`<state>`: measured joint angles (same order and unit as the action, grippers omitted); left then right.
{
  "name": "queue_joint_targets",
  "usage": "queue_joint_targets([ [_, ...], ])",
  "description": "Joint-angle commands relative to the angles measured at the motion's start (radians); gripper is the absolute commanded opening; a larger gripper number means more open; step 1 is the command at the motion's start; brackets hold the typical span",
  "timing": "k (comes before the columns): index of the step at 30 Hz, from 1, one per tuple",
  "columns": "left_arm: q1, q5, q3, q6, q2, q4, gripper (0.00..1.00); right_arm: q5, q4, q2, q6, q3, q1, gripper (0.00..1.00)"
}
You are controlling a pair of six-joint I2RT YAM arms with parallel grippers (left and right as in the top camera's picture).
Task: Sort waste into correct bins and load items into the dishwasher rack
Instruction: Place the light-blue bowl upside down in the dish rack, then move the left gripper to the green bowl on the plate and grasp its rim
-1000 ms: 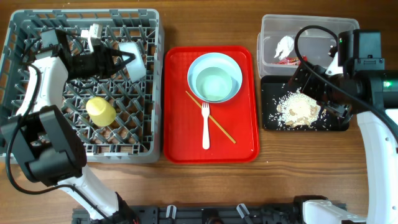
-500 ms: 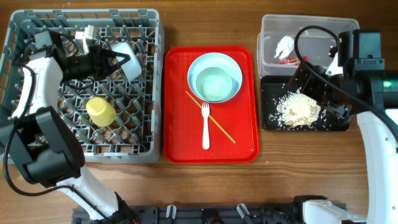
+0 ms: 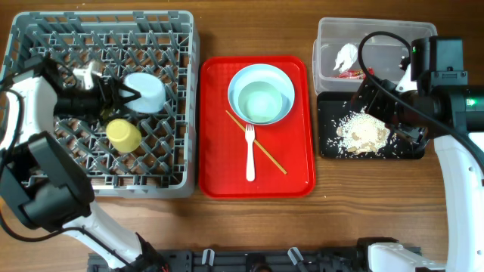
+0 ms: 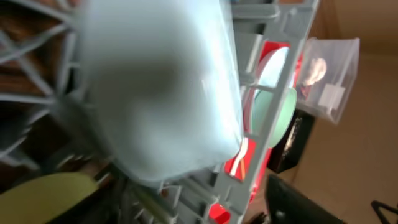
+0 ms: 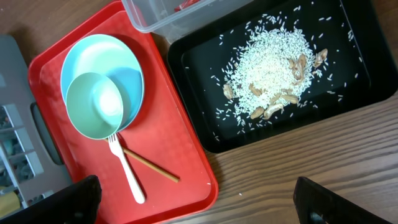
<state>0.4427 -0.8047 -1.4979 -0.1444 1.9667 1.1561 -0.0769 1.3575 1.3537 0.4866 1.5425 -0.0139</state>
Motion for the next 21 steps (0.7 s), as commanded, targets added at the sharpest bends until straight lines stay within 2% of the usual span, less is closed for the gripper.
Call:
queue_joint_targets([
  [1, 0.012, 0.003, 0.005, 0.007, -0.009, 0.015, 0.88, 0.017, 0.002, -0.016, 0.006, 0.004, 0.003, 1.0],
  [2, 0.012, -0.003, 0.005, 0.007, -0.024, 0.015, 0.99, 0.017, 0.002, -0.016, 0.004, 0.004, 0.003, 1.0],
  [7, -0.007, -0.005, 0.005, 0.019, -0.175, -0.005, 1.0, 0.029, 0.002, -0.016, 0.0, 0.004, 0.003, 1.0],
  [11, -0.119, 0.037, 0.005, 0.053, -0.34, -0.062, 1.0, 0.059, 0.004, -0.016, 0.0, 0.004, 0.003, 1.0],
  [15, -0.354, 0.301, 0.005, 0.192, -0.446, -0.183, 1.0, 0.086, 0.018, -0.016, 0.029, 0.004, 0.003, 1.0],
  [18, -0.589, 0.453, 0.005, 0.244, -0.437, -0.286, 1.0, 0.189, 0.064, -0.016, 0.114, 0.004, 0.003, 1.0],
  [21, -0.787, 0.598, 0.005, 0.265, -0.391, -0.38, 1.0, 0.212, 0.081, -0.016, 0.126, 0.004, 0.003, 1.0],
])
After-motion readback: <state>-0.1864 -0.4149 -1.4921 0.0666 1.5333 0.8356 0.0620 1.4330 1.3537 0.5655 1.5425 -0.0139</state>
